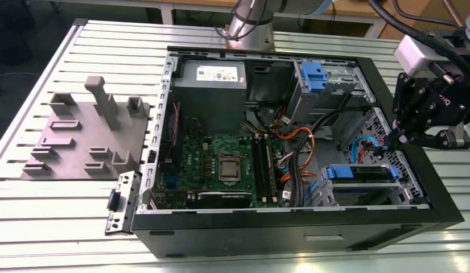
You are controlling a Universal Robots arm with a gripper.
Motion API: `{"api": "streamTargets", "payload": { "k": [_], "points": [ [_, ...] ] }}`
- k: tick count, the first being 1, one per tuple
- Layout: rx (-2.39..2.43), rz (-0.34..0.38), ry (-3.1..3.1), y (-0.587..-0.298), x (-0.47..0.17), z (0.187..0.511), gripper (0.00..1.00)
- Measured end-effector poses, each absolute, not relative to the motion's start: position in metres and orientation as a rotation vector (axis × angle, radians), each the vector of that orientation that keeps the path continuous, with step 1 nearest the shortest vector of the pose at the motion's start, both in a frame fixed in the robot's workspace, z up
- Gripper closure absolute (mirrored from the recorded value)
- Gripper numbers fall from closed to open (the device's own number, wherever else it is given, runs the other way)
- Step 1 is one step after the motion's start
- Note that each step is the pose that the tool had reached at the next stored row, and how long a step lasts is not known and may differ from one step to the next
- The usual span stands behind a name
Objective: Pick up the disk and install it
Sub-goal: 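Insert the first disk wire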
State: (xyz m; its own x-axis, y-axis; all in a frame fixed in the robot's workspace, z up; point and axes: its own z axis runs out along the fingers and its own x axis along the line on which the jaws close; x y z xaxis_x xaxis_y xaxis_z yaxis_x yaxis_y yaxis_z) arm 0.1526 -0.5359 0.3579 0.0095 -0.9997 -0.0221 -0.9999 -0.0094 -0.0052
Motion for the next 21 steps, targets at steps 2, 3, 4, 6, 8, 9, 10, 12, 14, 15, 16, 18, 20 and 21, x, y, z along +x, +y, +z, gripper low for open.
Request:
{"api": "streamTargets", "payload": {
  "k": [2,3,4,6,8,9,10,12,14,15,16,18,20,21],
  "points": [
    [-2.221,0.025,2.2,-0.533,0.154,0.358,0.89],
    [-2.224,0.029,2.203,-0.531,0.155,0.358,0.89],
    [-2.226,0.033,2.206,-0.529,0.155,0.358,0.89],
    [-2.233,0.042,2.213,-0.526,0.156,0.358,0.89],
    [-2.242,0.026,2.222,-0.526,0.156,0.357,0.89],
    [-2.253,0.007,2.233,-0.525,0.157,0.357,0.89],
    [-2.261,-0.004,2.242,-0.525,0.158,0.357,0.89],
    [-2.265,-0.009,2.246,-0.524,0.158,0.357,0.89],
    [-2.265,-0.009,2.246,-0.524,0.158,0.357,0.89],
    [-2.265,-0.009,2.246,-0.524,0.158,0.357,0.89],
    [-2.266,-0.009,2.246,-0.524,0.158,0.357,0.89],
    [-2.267,-0.008,2.248,-0.524,0.159,0.357,0.89],
    [-2.268,-0.007,2.249,-0.522,0.159,0.357,0.82],
    [-2.268,-0.006,2.249,-0.521,0.16,0.357,0.82]
  ]
}}
